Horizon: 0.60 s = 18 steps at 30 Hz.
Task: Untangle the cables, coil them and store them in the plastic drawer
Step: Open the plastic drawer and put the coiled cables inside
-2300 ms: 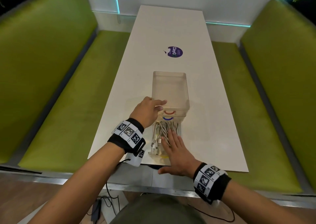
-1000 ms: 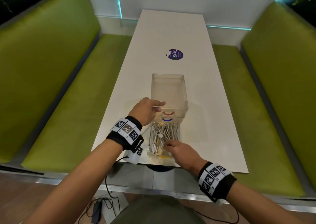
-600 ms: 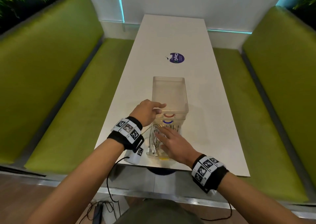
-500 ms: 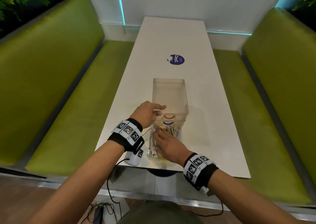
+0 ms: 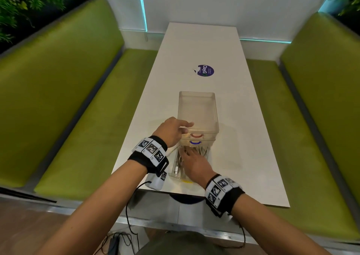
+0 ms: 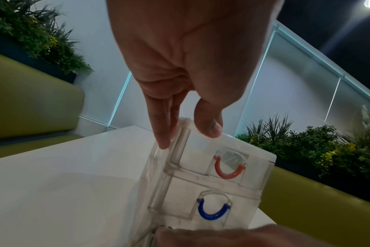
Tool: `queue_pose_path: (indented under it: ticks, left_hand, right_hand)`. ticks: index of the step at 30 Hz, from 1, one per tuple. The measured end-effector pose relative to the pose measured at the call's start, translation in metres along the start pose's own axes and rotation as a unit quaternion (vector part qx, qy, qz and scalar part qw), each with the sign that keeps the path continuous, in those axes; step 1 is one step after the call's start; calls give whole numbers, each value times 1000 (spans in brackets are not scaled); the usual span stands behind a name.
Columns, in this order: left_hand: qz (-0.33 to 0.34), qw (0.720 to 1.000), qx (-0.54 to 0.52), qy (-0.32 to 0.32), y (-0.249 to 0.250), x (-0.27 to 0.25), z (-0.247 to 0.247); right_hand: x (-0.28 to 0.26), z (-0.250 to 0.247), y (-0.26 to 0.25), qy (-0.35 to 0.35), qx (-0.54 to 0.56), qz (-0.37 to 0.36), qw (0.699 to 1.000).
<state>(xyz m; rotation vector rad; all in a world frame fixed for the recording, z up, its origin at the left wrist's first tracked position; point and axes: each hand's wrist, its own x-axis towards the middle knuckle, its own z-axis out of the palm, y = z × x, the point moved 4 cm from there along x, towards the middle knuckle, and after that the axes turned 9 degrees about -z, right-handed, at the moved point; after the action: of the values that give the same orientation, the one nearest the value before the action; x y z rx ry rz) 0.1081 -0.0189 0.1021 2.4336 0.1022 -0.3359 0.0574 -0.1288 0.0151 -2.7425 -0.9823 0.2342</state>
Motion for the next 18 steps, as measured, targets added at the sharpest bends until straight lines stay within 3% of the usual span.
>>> queue_pose_path:
  ticks: [4, 8, 13, 15, 18]
  left_hand:
    - [4, 1000, -12, 1, 1, -1, -2]
    - [-4, 1000, -15, -1, 2, -2, -3]
    - [2, 1000, -14, -3, 0, -3, -3]
    - [-2, 1000, -16, -6, -1, -2, -2]
    - [-3, 1000, -8, -5, -1, -1, -2]
  right_hand:
    - [-19, -10, -14, 71, 20, -68, 995]
    - [2, 0, -29, 31, 21, -152, 988]
    - [-10, 3, -19, -56, 3, -142, 988]
    - [-24, 4, -15, -44, 31, -171, 984]
    - [-34, 3, -2, -2, 111, -134, 985]
